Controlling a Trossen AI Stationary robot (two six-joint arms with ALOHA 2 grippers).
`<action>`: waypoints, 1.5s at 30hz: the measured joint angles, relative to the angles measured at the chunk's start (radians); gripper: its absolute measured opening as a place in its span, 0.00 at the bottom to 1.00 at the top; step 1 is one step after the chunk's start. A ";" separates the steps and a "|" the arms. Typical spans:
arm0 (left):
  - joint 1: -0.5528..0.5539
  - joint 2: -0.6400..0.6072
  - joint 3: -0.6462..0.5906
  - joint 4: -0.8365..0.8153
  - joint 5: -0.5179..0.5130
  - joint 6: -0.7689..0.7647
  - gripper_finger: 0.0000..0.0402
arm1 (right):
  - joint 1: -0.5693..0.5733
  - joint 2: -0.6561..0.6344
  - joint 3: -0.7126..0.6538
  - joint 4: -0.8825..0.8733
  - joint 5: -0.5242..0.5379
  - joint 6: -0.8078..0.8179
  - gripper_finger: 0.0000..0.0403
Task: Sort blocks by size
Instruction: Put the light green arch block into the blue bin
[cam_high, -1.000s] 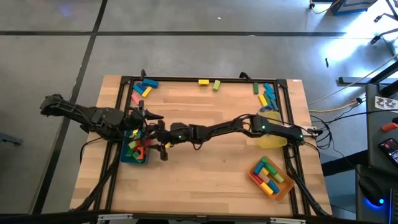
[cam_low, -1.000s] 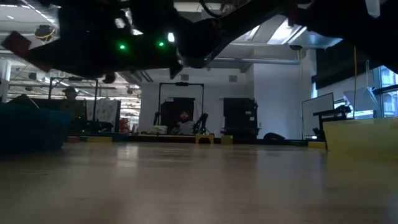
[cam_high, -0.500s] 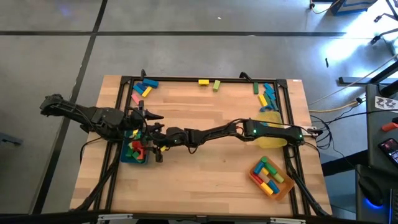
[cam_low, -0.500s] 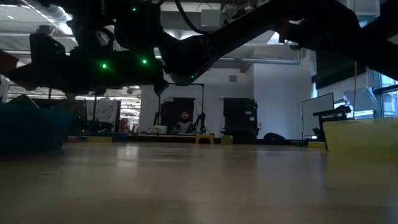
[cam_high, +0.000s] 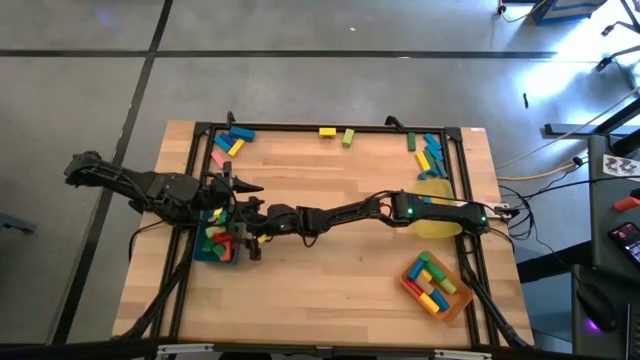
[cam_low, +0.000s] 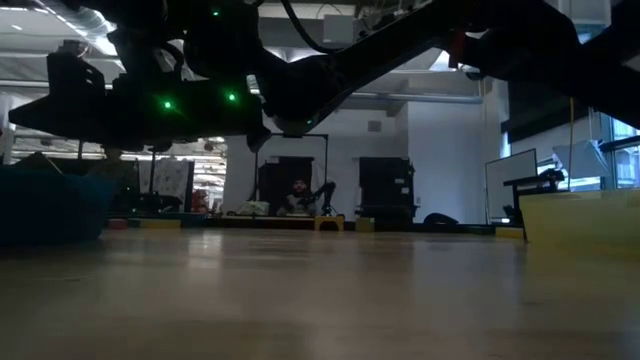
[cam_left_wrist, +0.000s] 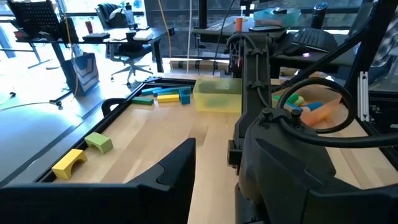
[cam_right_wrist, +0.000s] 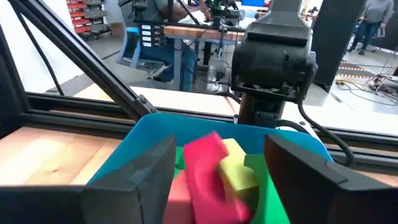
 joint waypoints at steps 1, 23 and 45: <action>0.000 0.000 0.000 0.000 0.000 0.000 0.36 | 0.001 0.000 0.000 0.000 -0.002 0.000 0.62; 0.000 -0.129 0.005 -0.010 -0.001 0.058 0.36 | -0.056 -0.152 -0.002 -0.435 0.106 -0.129 0.63; 0.006 -0.133 0.000 -0.059 0.001 0.034 0.36 | -0.262 -0.782 -0.867 -0.334 0.278 -0.035 0.63</action>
